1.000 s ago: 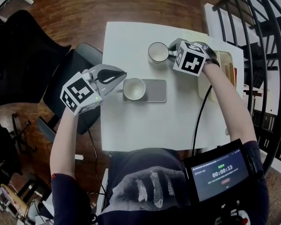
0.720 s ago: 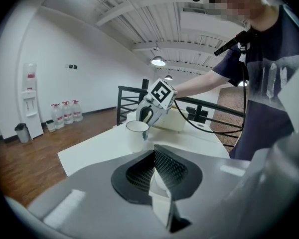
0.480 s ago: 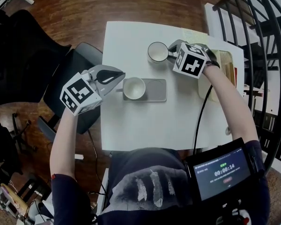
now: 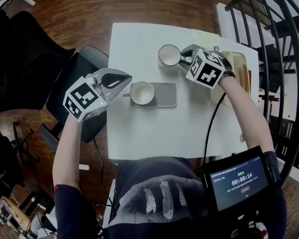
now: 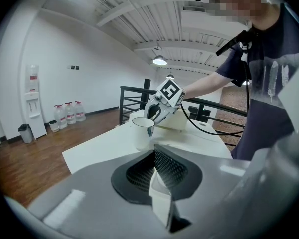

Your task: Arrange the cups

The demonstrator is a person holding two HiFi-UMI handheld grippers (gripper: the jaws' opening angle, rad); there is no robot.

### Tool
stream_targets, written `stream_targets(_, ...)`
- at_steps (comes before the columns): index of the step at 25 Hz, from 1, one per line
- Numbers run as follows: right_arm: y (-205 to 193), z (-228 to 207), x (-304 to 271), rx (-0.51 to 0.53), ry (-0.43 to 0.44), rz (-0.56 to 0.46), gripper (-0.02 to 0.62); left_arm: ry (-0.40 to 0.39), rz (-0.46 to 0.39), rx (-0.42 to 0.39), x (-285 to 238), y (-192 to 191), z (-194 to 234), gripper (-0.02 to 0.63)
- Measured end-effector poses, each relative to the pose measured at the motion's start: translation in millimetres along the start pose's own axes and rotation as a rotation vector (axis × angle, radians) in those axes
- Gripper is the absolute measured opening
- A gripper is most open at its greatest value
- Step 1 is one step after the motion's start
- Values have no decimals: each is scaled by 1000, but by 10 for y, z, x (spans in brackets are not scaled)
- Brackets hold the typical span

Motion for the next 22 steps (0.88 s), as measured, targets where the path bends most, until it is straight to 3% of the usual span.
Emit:
stream_targets(12, 91, 195, 658, 1, -33, -104, 72, 22, -11, -29, 22, 145, -42, 14)
stream_targets(22, -42, 678, 841, 37, -4, -97, 72, 52, -8, -48, 42, 252, -312, 14)
Point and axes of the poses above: the fingertips, and each gripper's own axes: x backward along the fingers, z to its left, y out of its top, the point moved 8 cm from there along x, backward along the fingers, and after that the axes turned 1 degree about z, right-handed, at the moved point
